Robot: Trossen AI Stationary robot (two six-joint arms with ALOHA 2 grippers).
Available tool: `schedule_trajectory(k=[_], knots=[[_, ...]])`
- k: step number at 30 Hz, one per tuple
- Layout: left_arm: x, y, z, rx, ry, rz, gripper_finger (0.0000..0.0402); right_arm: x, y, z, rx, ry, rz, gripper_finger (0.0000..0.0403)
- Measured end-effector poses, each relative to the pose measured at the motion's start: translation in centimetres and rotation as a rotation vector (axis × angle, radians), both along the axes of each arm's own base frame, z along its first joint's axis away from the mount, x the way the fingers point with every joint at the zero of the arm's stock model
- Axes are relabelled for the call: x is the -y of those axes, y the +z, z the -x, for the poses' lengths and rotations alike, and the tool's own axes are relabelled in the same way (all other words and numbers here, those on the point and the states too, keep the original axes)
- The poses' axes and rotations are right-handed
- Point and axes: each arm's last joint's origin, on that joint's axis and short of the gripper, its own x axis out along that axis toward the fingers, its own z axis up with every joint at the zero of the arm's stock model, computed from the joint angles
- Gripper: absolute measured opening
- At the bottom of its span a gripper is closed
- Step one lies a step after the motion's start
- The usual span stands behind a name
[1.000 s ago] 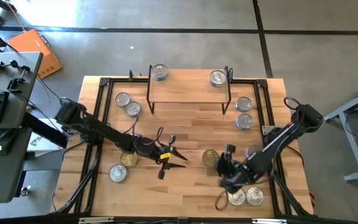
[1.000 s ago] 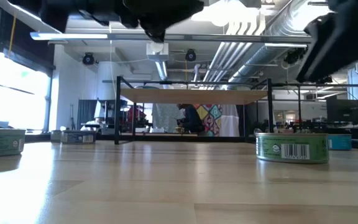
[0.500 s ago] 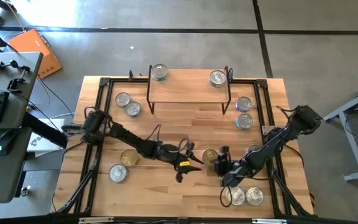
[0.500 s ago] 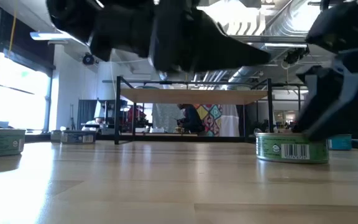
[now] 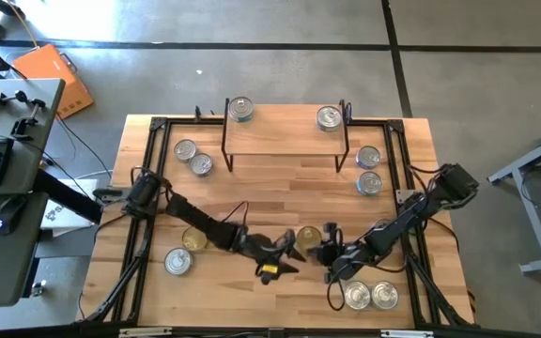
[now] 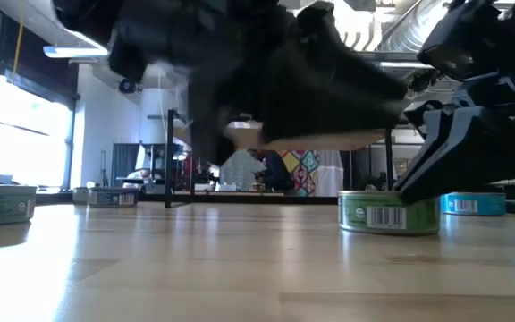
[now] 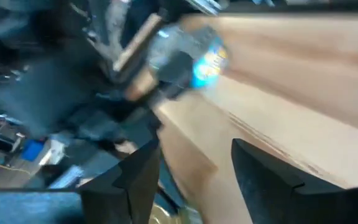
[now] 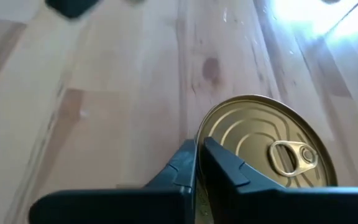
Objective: Stack canned seafood by type on shelf
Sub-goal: Put the green tuna can aligned with the other green tuna can on the shelf
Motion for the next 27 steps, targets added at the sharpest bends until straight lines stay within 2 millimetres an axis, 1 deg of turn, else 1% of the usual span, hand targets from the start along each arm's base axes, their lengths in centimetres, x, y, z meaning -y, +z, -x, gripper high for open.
schedule_trajectory(k=[3, 9, 15, 20, 27], knots=[[-0.3, -0.8, 0.1, -0.047, 0.041, -0.065, 0.0206, 0.0, 0.1, -0.2, 0.019, -0.001, -0.03, 0.0002], [-1.6, -1.4, 0.1, -0.125, 0.101, -0.059, 0.0206, -0.1, 0.4, -0.5, 0.062, -0.032, -0.088, 0.0], [-2.6, -1.8, 0.0, -0.175, 0.125, -0.068, 0.0205, -0.1, 1.5, -0.5, 0.126, -0.081, -0.134, 0.0], [-2.8, -1.9, 0.0, -0.187, 0.136, -0.05, 0.0203, -0.2, 2.2, -0.4, 0.147, -0.063, -0.138, 0.0], [-2.8, -1.9, 0.0, -0.183, 0.148, -0.06, 0.019, -0.3, 2.5, -0.5, 0.17, -0.057, -0.146, 0.0]])
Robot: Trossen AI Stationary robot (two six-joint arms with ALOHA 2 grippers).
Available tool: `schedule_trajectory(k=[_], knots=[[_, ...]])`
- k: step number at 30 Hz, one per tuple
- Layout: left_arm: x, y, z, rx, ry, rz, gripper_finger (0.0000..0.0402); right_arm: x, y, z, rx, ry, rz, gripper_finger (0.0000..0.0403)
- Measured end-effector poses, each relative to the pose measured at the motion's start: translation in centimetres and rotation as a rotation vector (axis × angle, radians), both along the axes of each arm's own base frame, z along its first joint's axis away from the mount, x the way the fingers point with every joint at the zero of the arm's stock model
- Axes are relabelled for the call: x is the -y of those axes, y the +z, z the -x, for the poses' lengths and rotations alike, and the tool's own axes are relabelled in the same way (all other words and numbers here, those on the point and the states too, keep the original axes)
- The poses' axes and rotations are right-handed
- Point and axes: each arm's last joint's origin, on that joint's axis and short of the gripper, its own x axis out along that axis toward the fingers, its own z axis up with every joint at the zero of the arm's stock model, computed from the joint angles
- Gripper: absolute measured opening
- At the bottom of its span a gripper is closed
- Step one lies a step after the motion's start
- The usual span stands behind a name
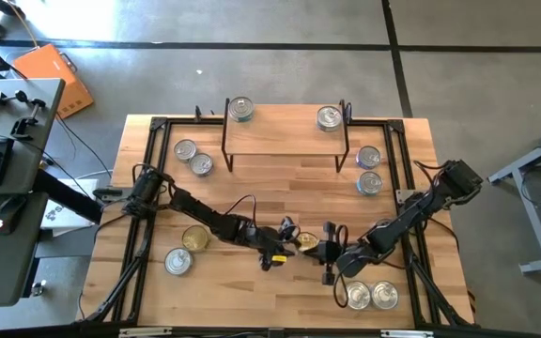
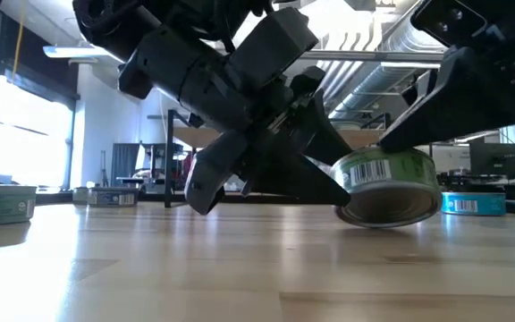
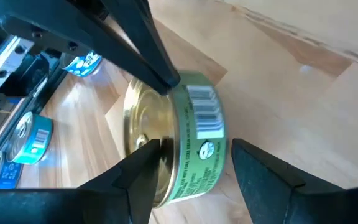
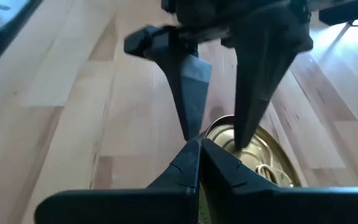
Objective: Stack canned seafood by type on shelf
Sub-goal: Put the green tuna can aligned with the other green tuna can on the shelf
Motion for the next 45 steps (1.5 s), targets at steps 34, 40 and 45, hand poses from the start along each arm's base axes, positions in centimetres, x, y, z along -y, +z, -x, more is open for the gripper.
schedule_trajectory(k=[34, 40, 45], knots=[[2.0, 0.1, 0.6, 0.027, 0.142, 0.14, 0.012, 0.1, 0.9, -0.7, 0.068, 0.031, -0.025, 0.0028], [2.3, 0.1, 0.7, 0.02, 0.169, 0.195, 0.0121, 0.3, 3.0, -0.3, 0.12, 0.067, -0.032, 0.013], [2.3, 0.1, 0.7, 0.016, 0.183, 0.225, 0.0121, 0.1, 3.6, 0.9, 0.056, 0.164, 0.016, 0.0207]])
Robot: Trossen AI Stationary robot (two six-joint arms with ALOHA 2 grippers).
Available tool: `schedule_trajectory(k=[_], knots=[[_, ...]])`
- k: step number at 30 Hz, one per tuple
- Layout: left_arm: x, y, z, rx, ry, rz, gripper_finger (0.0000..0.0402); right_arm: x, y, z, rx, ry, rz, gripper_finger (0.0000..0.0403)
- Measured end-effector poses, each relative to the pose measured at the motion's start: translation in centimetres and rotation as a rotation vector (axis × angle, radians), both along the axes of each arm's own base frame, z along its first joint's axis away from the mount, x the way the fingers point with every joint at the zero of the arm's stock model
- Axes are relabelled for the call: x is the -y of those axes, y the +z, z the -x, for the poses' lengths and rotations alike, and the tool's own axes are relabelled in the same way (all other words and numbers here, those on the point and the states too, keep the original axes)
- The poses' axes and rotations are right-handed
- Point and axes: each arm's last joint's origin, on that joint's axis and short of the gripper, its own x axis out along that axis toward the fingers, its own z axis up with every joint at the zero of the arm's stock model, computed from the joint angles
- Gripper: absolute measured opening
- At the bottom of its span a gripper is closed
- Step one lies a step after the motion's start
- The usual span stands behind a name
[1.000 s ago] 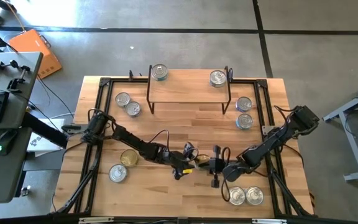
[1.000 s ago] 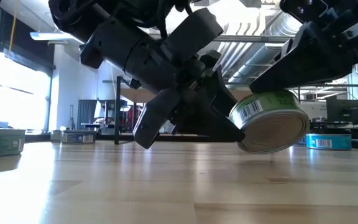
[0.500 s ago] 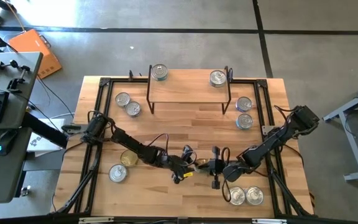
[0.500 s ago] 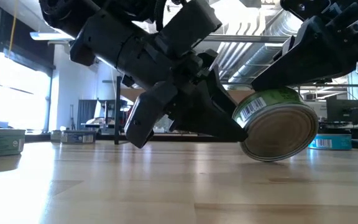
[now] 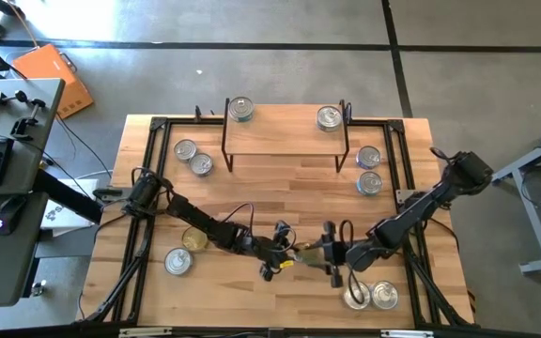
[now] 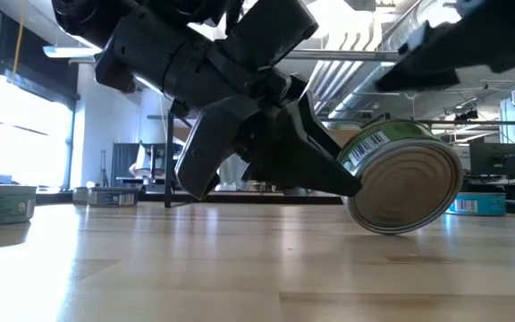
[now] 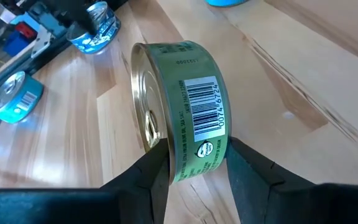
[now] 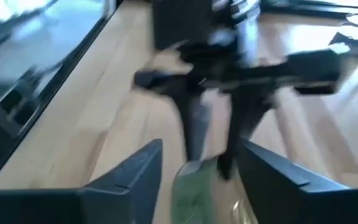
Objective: Stack canned seafood by type on shelf
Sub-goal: Put the green tuna can aligned with the other green tuna can on the shelf
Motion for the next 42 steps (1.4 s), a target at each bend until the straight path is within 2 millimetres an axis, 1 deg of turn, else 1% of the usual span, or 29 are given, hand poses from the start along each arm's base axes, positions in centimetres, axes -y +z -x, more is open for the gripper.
schedule_trajectory(k=[2, 5, 10, 13, 16, 18, 20, 25, 29, 31, 33, 35, 39, 41, 42], knots=[[0.0, 0.0, 0.0, -0.004, 0.007, 0.01, 0.0121, -0.2, -0.2, 0.4, -0.027, 0.022, 0.018, 0.0226], [0.0, 0.0, 0.0, -0.011, 0.017, 0.024, 0.0122, -0.6, -0.8, 0.8, -0.056, 0.035, 0.081, 0.0239], [-0.1, 0.0, 0.0, -0.012, 0.025, 0.034, 0.0122, -0.9, -1.9, 1.0, -0.063, 0.031, 0.27, 0.0241], [-0.1, 0.0, 0.0, -0.007, 0.027, 0.042, 0.0122, -0.8, -3.1, 0.6, -0.103, 0.044, 0.299, 0.0241], [-0.1, 0.1, 0.0, -0.003, 0.026, 0.045, 0.0122, -0.7, -4.2, 0.3, -0.137, 0.043, 0.293, 0.0239], [-0.1, 0.1, 0.0, 0.001, 0.026, 0.046, 0.0122, -0.8, -4.6, 0.1, -0.134, 0.031, 0.274, 0.0229], [-0.1, 0.1, 0.0, 0.001, 0.025, 0.046, 0.0122, -0.9, -4.8, 0.0, -0.126, 0.024, 0.266, 0.0209], [0.1, 0.2, 0.1, 0.005, 0.039, 0.024, 0.0129, -0.8, -4.8, 0.0, -0.122, 0.0, 0.259, 0.0124], [-0.3, 1.3, 0.8, -0.048, 0.112, -0.028, 0.0152, -0.8, -4.5, -0.1, -0.097, -0.046, 0.242, 0.0121], [-0.7, 2.1, 1.6, -0.114, 0.18, -0.031, 0.0164, -1.0, -3.8, 0.0, -0.09, -0.066, 0.236, 0.0121], [-1.2, 1.9, 2.5, -0.194, 0.28, -0.015, 0.017, -1.4, -2.7, 0.1, -0.094, -0.048, 0.247, 0.0121], [-1.8, 1.2, 3.5, -0.245, 0.385, -0.026, 0.017, -1.2, -0.8, -0.1, -0.088, -0.078, 0.281, 0.0121], [-2.2, 0.0, 5.1, -0.202, 0.555, -0.027, 0.0163, 0.5, 3.5, -0.7, -0.138, -0.244, 0.465, 0.0121], [-2.0, -0.7, 5.8, -0.196, 0.576, -0.008, 0.0158, 1.7, 6.0, -1.2, -0.187, -0.306, 0.539, 0.0121], [-1.8, -0.9, 5.9, -0.179, 0.576, 0.014, 0.0156, 2.7, 7.1, -1.5, -0.22, -0.342, 0.572, 0.0121]])
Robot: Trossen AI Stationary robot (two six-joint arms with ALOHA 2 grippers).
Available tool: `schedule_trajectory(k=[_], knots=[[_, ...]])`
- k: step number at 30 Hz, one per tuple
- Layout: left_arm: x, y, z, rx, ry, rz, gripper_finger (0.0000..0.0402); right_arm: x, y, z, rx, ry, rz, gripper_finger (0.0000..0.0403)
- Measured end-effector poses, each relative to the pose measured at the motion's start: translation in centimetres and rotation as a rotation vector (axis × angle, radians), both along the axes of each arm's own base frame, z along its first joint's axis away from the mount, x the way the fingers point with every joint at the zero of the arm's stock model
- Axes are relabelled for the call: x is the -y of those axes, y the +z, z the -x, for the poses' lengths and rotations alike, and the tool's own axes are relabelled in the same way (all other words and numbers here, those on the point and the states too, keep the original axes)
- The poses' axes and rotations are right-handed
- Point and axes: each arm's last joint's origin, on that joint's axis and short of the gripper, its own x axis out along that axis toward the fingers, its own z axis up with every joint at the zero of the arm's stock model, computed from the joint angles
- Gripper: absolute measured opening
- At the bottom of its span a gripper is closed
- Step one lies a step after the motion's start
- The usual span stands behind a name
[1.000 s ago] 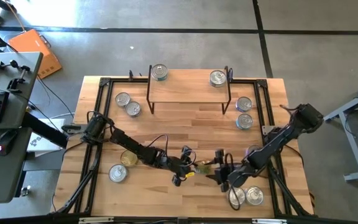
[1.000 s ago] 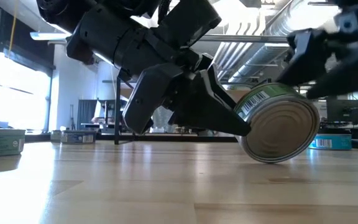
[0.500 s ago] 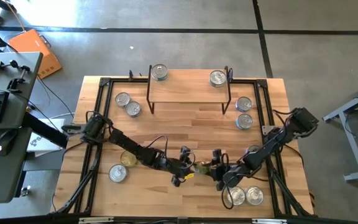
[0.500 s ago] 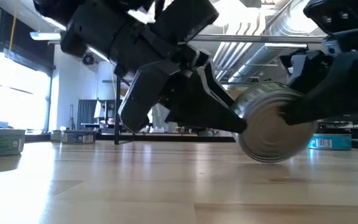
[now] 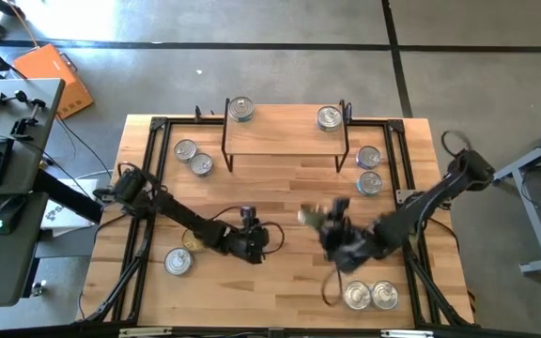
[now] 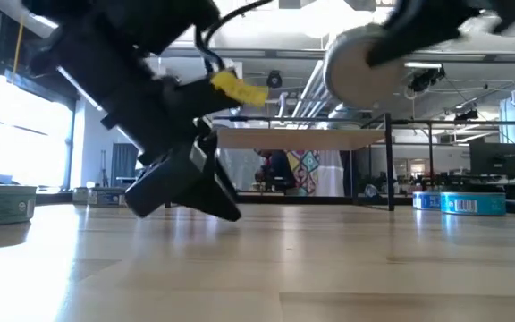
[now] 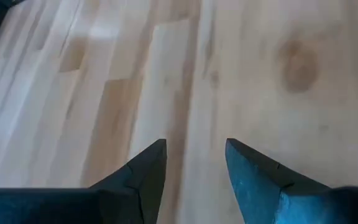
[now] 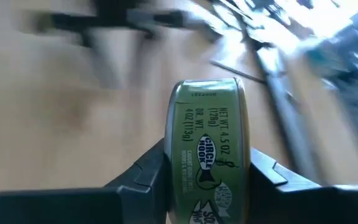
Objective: Stack canned seafood by type on shelf
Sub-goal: Put the green tuna can aligned with the other green tuna can on the shelf
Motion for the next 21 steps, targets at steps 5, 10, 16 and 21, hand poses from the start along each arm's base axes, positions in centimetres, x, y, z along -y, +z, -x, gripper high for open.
schedule_trajectory(k=[5, 10, 16, 21], knots=[[1.1, 0.2, 0.0, 0.08, -0.03, 0.023, 0.0148, 5.8, 3.7, -1.2, -0.164, -0.203, 0.147, 0.0121], [1.7, 0.7, -0.2, 0.125, -0.075, 0.006, 0.0142, 11.5, 4.0, -2.2, -0.33, -0.283, 0.193, 0.0121], [1.8, 0.7, -0.2, 0.128, -0.081, 0.004, 0.0136, 16.1, 2.6, -2.2, -0.432, -0.329, 0.098, 0.0121], [1.9, 0.7, -0.2, 0.124, -0.091, -0.005, 0.0135, 17.6, 2.6, -2.1, -0.454, -0.357, 0.099, 0.0121]])
